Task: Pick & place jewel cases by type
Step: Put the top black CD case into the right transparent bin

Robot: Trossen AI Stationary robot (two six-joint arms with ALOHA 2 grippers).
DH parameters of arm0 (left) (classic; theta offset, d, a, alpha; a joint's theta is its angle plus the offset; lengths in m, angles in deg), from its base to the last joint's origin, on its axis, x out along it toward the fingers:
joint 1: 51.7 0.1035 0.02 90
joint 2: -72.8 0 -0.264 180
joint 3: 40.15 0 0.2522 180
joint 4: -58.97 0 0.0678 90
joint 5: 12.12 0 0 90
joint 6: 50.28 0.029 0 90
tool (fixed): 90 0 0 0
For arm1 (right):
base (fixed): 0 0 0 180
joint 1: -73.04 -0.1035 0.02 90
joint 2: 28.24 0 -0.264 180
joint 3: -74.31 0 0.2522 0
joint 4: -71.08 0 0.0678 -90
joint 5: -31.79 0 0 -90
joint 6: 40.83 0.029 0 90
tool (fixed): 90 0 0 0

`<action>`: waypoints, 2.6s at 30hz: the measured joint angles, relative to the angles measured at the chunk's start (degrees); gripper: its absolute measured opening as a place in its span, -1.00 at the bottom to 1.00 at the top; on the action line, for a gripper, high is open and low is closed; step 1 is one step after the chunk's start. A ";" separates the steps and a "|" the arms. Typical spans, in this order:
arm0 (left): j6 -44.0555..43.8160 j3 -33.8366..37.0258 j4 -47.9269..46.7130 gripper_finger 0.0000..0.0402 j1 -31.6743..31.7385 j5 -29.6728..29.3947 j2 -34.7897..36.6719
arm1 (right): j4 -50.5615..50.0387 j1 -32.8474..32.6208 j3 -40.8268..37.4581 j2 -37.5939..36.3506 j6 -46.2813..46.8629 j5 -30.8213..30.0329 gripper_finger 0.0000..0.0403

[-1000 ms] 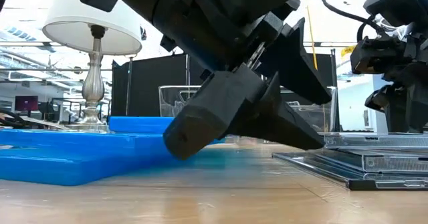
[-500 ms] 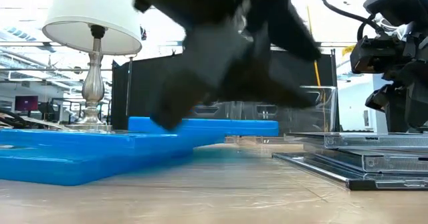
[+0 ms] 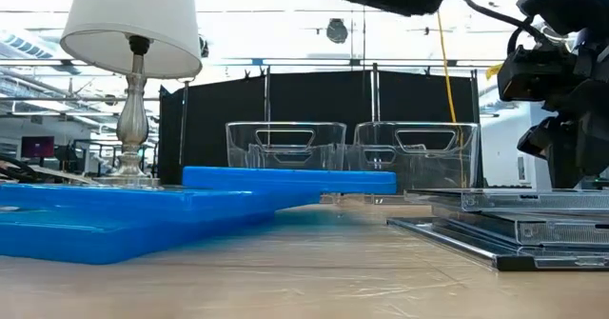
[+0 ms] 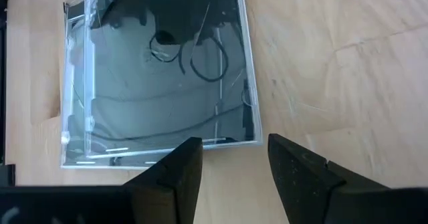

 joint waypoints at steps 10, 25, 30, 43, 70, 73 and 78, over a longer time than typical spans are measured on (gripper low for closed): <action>2.05 -13.96 -7.25 0.13 1.66 3.66 -10.49 | 3.27 0.01 0.04 0.00 -2.74 -1.32 -0.21; 0.54 -35.94 -29.65 0.13 4.04 5.88 -23.58 | 1.61 0.00 0.04 0.01 -2.39 0.06 -0.21; -4.36 -39.00 -35.70 0.13 4.82 7.23 -23.59 | 2.01 0.00 0.04 0.00 -2.39 -0.01 -0.21; -6.61 -42.38 -40.39 0.13 6.26 11.79 -23.47 | 2.56 0.00 0.04 0.02 -2.41 -0.16 -0.21; -2.66 -36.87 -34.99 0.13 3.87 11.36 -23.45 | -0.96 0.11 0.02 0.02 1.19 -2.88 -0.21; -2.42 -36.87 -33.99 0.13 3.87 11.44 -23.45 | -2.09 0.11 0.00 0.02 1.29 -3.14 -0.21; -1.62 -36.87 -33.83 0.13 4.03 11.91 -23.45 | -1.08 0.11 0.00 0.13 2.17 -3.00 -0.21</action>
